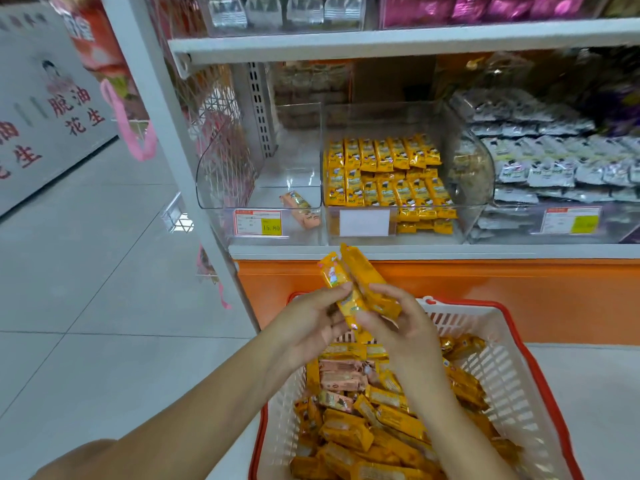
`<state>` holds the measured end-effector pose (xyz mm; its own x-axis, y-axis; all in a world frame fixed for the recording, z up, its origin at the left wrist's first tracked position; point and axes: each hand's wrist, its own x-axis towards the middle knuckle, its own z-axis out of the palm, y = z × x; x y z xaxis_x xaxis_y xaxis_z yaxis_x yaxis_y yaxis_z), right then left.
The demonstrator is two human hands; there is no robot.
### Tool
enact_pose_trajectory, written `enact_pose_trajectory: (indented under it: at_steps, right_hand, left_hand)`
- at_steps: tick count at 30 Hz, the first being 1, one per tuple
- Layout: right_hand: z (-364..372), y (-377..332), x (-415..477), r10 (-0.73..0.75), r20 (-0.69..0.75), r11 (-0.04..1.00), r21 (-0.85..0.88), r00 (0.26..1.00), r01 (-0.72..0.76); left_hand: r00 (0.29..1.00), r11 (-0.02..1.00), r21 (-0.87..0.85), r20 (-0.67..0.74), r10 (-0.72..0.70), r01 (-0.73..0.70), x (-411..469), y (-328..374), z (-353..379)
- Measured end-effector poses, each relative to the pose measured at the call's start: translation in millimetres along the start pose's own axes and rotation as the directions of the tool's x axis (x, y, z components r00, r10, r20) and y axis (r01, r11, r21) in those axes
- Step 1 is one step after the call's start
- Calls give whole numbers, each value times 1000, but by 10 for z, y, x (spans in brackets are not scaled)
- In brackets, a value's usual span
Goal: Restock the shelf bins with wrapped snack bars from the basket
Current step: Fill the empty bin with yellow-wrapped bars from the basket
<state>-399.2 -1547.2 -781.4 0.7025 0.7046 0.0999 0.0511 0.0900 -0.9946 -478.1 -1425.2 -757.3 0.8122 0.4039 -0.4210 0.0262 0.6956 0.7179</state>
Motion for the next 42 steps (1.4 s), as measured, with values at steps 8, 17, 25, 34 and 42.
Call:
enact_pose_trajectory:
  at_steps: [8,17,25,34,42]
  right_hand:
    - [-261,-69,128,256,-40,799,571,966,-188]
    - [-415,-72,207,253,57,707,670,966,-224]
    - [-522,-67,240,168,-133,932,345,977,-114]
    - [-558,-131,273,386,86,752,548,918,-367]
    - [-512,-307,171,140,7,985,-99,990,-139]
  left_hand:
    - [1000,1000,20,16,-5,5,104,19,171]
    - [1000,997,69,22,22,-24,240,41,295]
    - [996,989,146,84,20,-32,264,42,370]
    - [997,989,144,74,27,-37,286,38,379]
    - [997,969,240,57,45,-57,246,63,456]
